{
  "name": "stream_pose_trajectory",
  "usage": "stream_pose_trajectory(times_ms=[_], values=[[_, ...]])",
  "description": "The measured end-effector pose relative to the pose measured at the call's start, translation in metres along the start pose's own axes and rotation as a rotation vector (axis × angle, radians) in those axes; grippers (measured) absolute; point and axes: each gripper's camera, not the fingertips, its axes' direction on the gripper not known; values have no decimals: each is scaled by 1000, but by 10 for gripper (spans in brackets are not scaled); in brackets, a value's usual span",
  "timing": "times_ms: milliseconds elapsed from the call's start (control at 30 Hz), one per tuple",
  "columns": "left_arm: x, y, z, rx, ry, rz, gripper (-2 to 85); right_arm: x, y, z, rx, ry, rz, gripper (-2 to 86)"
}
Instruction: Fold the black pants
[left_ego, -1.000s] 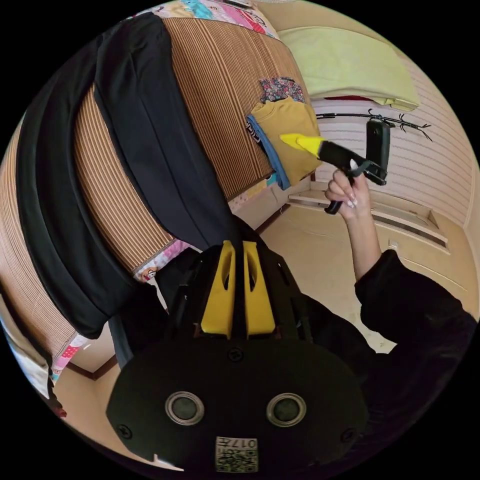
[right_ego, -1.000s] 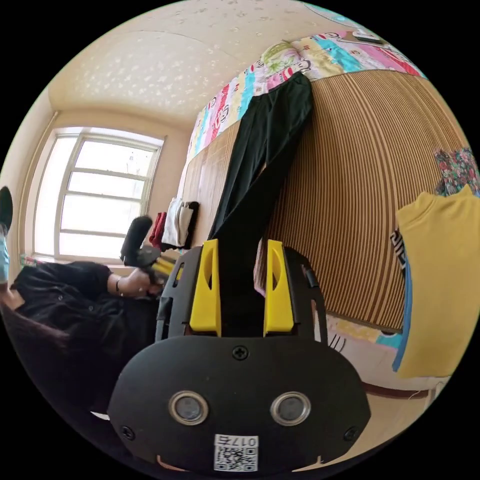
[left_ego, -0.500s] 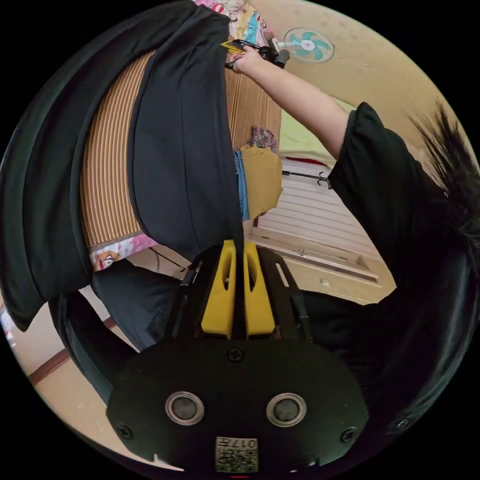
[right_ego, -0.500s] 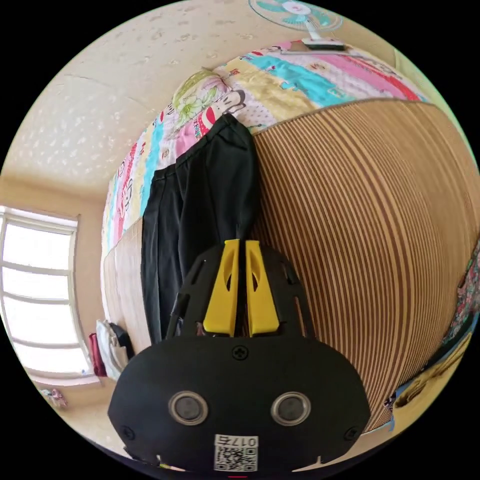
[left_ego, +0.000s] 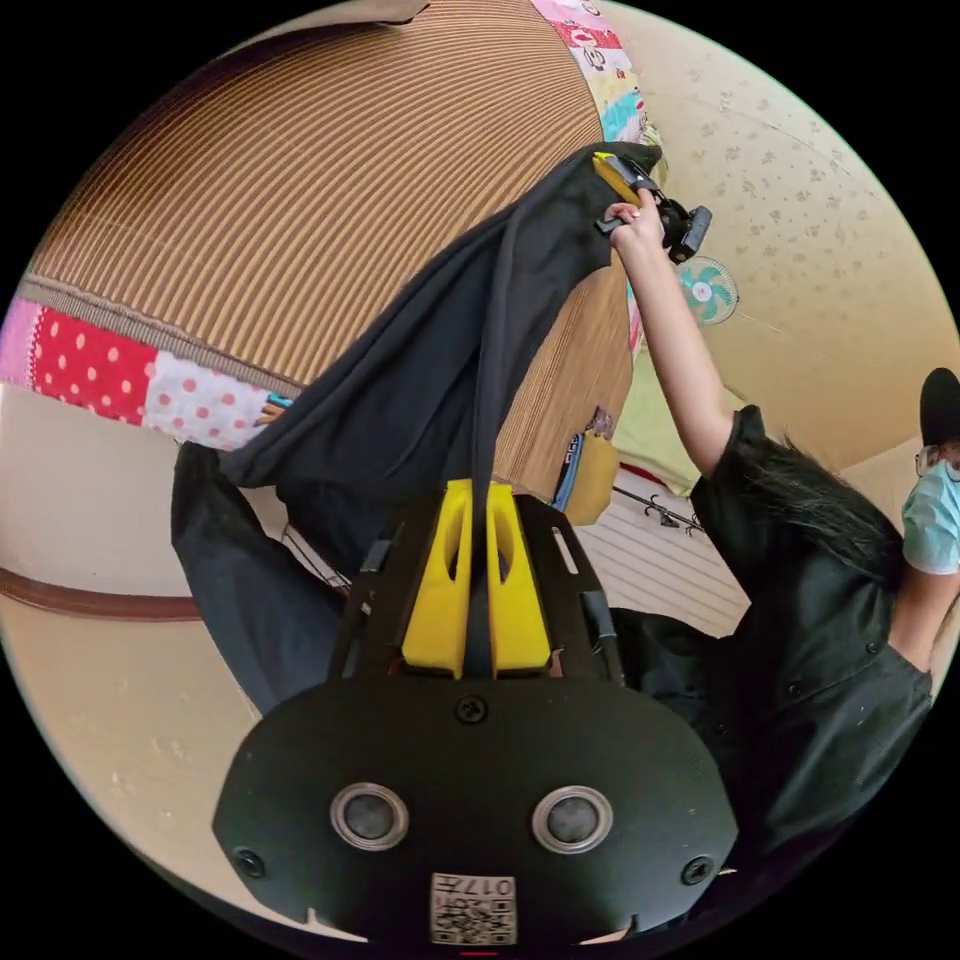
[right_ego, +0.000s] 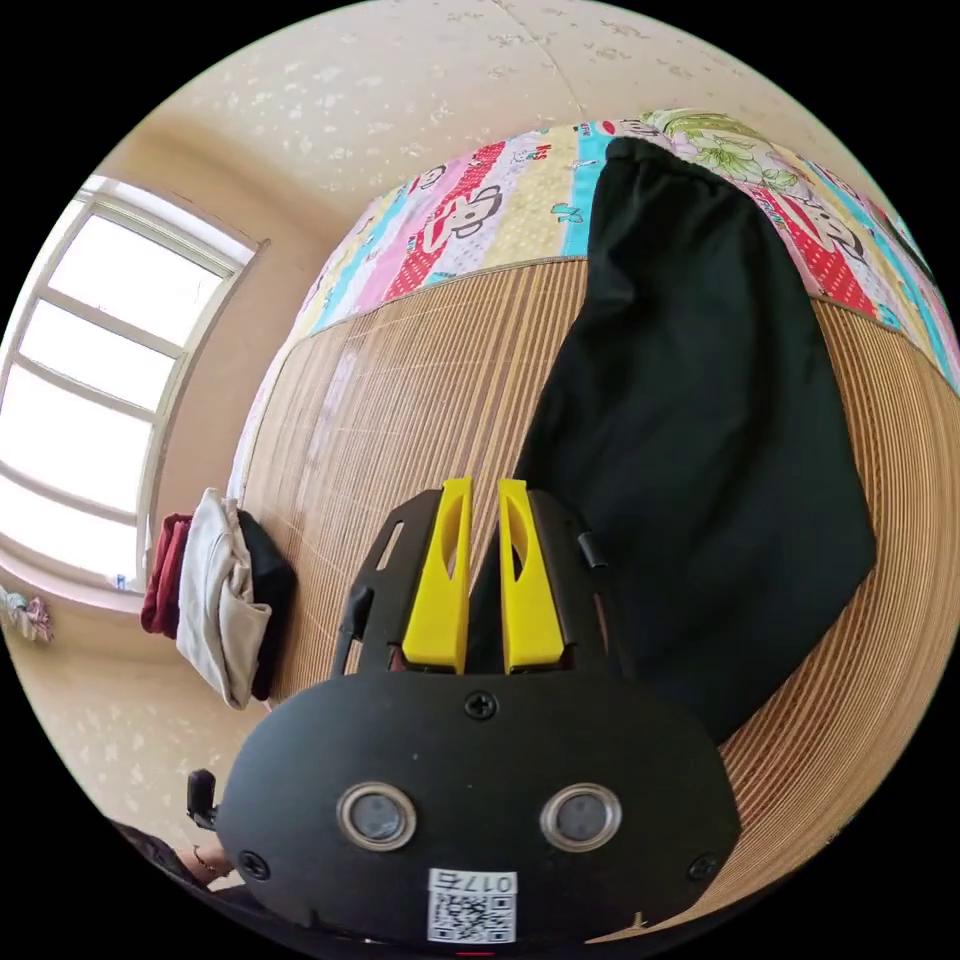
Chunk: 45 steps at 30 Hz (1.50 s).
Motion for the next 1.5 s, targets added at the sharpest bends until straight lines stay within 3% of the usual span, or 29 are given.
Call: stream_pose_trajectory(times_ms=[133, 233, 333, 467, 667, 1000, 1100, 1300, 1433, 1500], values=[[-14, -16, 1, -114, 71, 41, -4, 3, 123, -39, -66, 37, -30, 77], [-15, -15, 3, -156, 113, 72, -4, 13, 215, -56, -150, 91, 77, 91], [-13, -13, 2, -192, 145, 97, -3, 13, 295, -52, -240, 19, 193, 98], [-6, -11, 1, -244, 132, 124, 3, 1, 361, -45, -208, -41, 337, 92], [15, 5, 3, -295, 35, 201, 26, -31, 386, -69, -55, 132, 420, 89], [33, 50, 31, -319, -18, 270, 12, -18, 402, -76, -105, 44, 498, 36], [36, 81, 37, -276, -21, 311, 6, -23, 418, -108, -57, 41, 503, 26], [10, 114, 65, -215, -191, 251, 38, 6, 439, -107, -163, 50, 500, 34], [48, 107, 33, 10, -239, 381, 71, 44, 432, -145, -26, -39, 500, 67], [61, 82, 40, -3, -197, 413, 97, 71, 425, -152, 1, -124, 500, 84]])
